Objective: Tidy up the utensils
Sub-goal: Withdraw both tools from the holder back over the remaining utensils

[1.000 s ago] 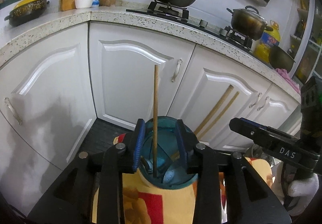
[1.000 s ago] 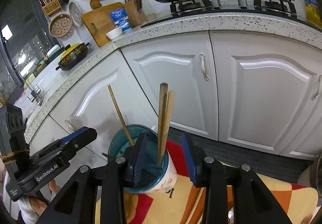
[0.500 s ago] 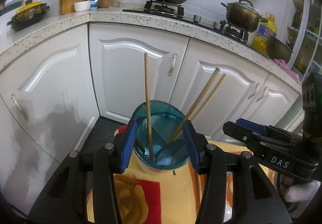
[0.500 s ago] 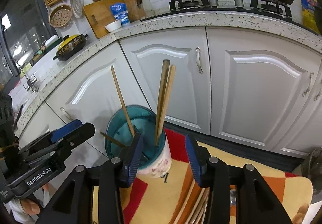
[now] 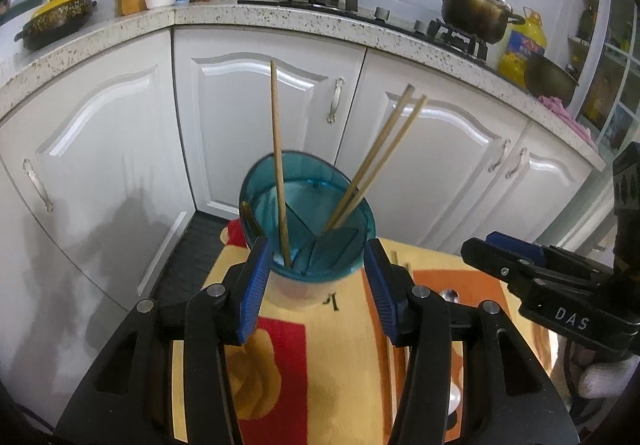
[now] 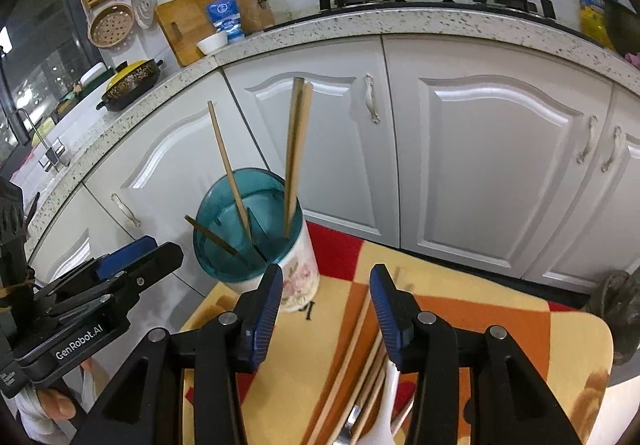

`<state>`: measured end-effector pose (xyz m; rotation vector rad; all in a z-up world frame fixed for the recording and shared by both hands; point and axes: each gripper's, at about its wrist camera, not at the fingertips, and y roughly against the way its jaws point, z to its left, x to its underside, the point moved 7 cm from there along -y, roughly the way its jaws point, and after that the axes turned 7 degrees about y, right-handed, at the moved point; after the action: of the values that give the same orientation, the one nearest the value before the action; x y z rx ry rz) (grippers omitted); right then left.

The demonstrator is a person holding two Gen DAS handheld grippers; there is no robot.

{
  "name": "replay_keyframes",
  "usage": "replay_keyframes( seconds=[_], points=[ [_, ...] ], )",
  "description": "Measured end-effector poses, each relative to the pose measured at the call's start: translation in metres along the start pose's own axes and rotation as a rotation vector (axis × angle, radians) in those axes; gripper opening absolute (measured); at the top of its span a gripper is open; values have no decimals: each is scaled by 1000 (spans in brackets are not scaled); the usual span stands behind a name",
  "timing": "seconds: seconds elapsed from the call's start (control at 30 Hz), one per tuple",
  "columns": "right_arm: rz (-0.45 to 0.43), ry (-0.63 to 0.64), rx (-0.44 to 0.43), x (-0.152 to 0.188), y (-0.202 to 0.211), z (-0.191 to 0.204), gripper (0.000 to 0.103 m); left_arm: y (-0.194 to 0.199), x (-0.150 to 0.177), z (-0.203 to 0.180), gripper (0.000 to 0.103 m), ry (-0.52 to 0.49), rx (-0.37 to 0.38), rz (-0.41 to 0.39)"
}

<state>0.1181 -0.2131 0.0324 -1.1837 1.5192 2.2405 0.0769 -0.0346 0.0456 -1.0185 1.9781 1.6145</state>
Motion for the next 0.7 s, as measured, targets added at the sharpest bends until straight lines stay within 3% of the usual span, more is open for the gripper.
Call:
replay_keyframes(
  seconds=[0.7],
  points=[
    [89,-61,67,70,14,-43,44,-3,49,-18,47,-43,1,58]
  ],
)
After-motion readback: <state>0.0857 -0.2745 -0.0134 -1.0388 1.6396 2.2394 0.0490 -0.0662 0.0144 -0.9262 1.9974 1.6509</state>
